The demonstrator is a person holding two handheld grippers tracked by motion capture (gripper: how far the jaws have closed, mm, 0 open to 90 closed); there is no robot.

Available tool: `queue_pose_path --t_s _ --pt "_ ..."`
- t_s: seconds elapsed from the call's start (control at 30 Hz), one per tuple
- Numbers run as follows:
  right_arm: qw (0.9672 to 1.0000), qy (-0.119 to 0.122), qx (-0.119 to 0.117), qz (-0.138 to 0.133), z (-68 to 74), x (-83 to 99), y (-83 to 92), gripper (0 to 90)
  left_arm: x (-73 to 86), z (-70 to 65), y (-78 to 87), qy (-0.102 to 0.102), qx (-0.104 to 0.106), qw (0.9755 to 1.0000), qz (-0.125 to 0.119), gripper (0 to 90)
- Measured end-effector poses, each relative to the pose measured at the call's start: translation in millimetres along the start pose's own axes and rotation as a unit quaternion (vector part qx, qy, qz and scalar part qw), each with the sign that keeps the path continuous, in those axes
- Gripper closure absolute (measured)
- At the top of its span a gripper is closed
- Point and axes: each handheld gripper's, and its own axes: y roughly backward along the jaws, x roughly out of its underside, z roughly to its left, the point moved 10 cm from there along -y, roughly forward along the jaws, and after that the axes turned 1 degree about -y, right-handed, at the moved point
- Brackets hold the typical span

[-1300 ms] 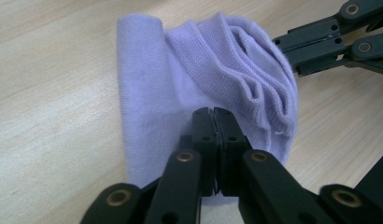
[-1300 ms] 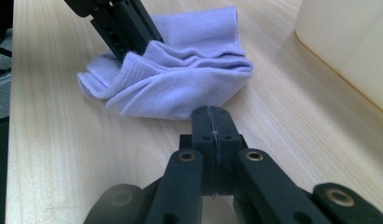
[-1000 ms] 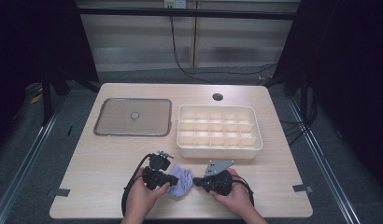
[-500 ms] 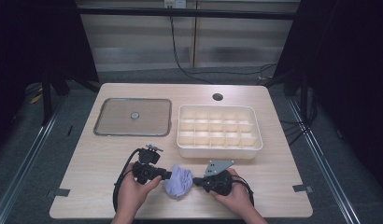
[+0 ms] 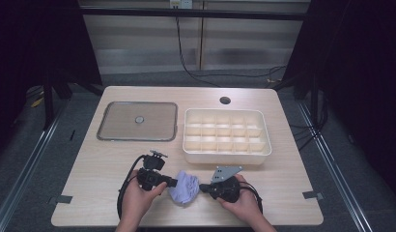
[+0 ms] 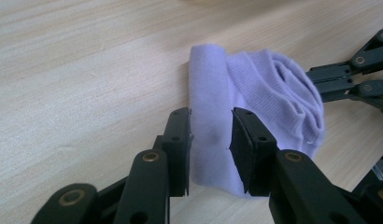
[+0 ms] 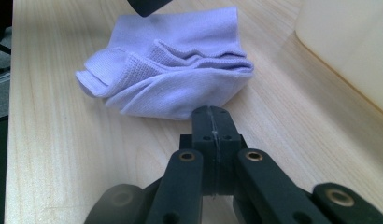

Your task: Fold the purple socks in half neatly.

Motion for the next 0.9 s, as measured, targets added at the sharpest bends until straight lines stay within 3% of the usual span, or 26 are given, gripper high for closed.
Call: queue_pose_path --t_s 0.3,0.57,0.7,0.77,0.9 --pt "1.0 0.001 0.001 0.001 -0.1 0.2 0.0 90.0 3.0 -1.6 -5.3 0.009 0.013 0.9999 0.005 67.6" --pt "1.0 0.001 0.001 0.001 -0.1 0.2 0.0 90.0 6.0 -0.1 -7.2 0.004 0.012 0.9998 0.015 70.0" --pt "1.0 0.001 0.001 0.0 -0.1 0.0 0.0 90.0 5.5 -2.5 -6.9 0.012 0.017 0.9997 0.012 75.8" --pt "1.0 0.001 0.001 0.001 -0.1 0.2 0.0 90.0 5.8 -2.0 -5.9 0.004 0.014 0.9998 0.016 77.1" --pt "1.0 0.0 0.001 0.0 -0.1 0.1 0.0 90.0 5.2 -2.8 -5.2 0.008 0.017 0.9997 0.016 81.3"
